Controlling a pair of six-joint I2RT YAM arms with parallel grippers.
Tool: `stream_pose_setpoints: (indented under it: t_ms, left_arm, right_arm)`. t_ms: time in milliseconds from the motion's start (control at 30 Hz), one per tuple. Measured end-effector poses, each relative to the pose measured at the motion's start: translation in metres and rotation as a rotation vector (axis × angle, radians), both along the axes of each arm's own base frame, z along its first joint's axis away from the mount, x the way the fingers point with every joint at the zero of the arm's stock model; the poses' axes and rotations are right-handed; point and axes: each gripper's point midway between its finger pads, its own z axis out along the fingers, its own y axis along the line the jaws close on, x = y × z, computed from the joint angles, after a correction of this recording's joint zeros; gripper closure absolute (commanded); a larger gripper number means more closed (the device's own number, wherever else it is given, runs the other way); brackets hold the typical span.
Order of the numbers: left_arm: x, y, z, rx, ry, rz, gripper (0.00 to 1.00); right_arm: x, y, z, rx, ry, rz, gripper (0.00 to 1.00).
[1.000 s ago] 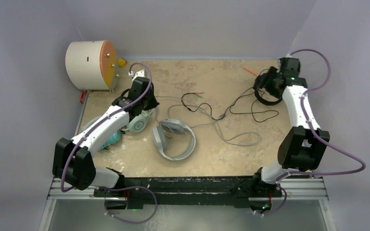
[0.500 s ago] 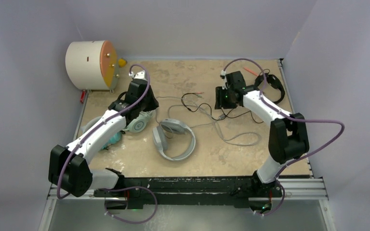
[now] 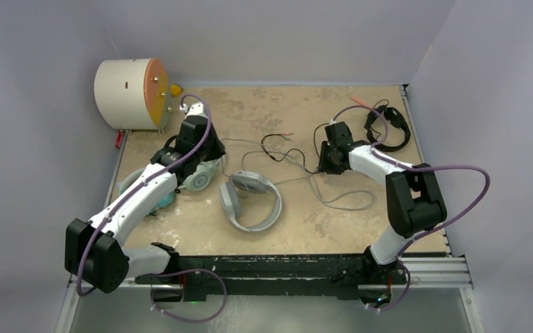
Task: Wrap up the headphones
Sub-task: Untie the headphones cable at the center of the board.
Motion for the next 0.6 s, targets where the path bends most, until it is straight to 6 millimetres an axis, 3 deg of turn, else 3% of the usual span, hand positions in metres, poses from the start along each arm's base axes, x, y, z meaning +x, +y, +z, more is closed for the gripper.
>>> stream_pose_setpoints:
  t_ms: [600]
  left_arm:
    - [0.000,0.003,0.001,0.006,-0.006,0.010,1.00]
  right_arm:
    - [0.009,0.005,-0.014,0.065,-0.022,-0.146,0.56]
